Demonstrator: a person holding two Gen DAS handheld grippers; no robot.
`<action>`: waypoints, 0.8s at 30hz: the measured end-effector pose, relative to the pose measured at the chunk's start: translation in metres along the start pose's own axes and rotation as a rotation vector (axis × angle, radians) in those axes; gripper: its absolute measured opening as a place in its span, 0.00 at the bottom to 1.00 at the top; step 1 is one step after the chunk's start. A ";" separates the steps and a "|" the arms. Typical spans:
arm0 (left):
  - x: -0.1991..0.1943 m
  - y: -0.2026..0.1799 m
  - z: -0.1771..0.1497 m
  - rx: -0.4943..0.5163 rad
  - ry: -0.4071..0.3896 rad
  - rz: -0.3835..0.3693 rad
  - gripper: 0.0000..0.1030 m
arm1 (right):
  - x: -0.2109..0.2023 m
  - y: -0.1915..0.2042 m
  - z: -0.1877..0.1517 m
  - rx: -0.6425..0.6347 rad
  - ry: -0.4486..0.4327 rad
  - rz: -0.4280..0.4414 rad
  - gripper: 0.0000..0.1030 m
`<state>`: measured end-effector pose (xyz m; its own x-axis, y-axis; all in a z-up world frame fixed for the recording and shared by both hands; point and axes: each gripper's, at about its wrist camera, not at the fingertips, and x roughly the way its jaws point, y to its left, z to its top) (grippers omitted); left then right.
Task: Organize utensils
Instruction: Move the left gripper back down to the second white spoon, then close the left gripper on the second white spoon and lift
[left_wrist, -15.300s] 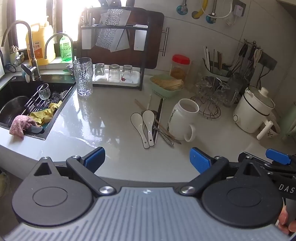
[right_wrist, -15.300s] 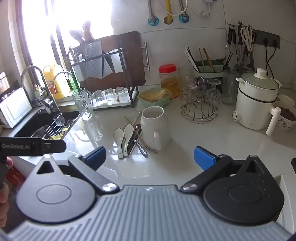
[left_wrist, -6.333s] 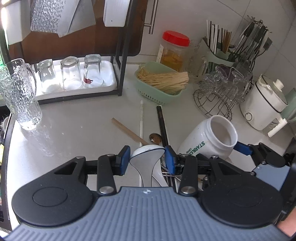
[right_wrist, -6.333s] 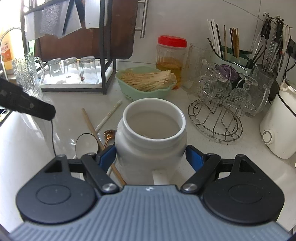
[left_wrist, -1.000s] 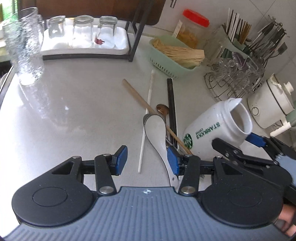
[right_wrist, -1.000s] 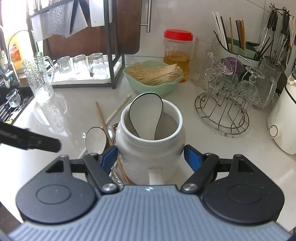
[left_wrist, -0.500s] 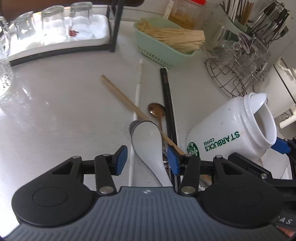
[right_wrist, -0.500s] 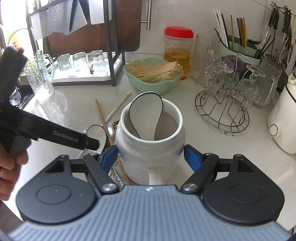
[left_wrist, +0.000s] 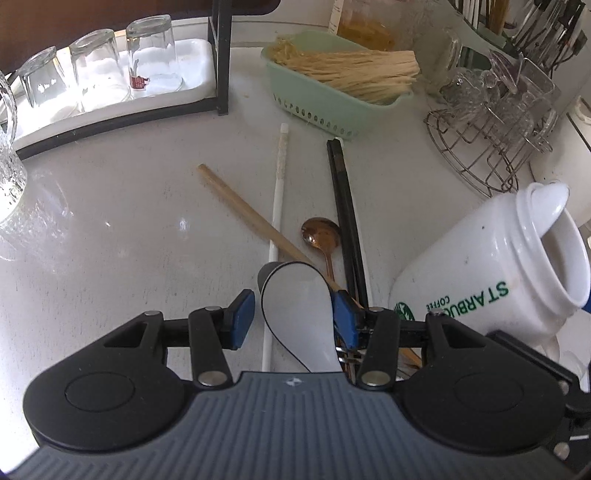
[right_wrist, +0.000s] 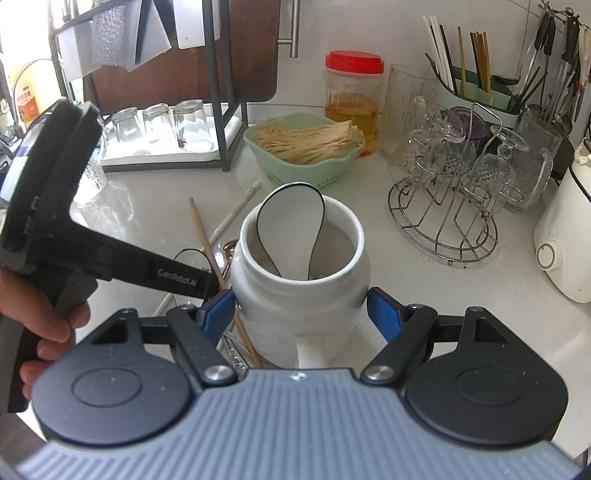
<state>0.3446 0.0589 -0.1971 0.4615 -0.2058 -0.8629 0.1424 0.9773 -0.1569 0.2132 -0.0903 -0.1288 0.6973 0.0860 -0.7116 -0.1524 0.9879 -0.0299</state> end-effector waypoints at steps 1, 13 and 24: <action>0.000 -0.001 0.000 -0.001 -0.003 0.005 0.52 | 0.000 0.000 0.000 0.001 0.000 -0.001 0.78; -0.006 0.001 0.000 -0.011 0.001 0.029 0.43 | -0.001 0.000 -0.002 0.014 -0.011 -0.007 0.78; -0.039 0.009 0.005 -0.028 -0.030 0.019 0.15 | 0.000 0.001 -0.003 0.014 -0.021 -0.014 0.78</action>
<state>0.3320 0.0757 -0.1627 0.4904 -0.1882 -0.8509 0.1090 0.9820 -0.1544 0.2105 -0.0898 -0.1310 0.7139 0.0745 -0.6963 -0.1327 0.9907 -0.0301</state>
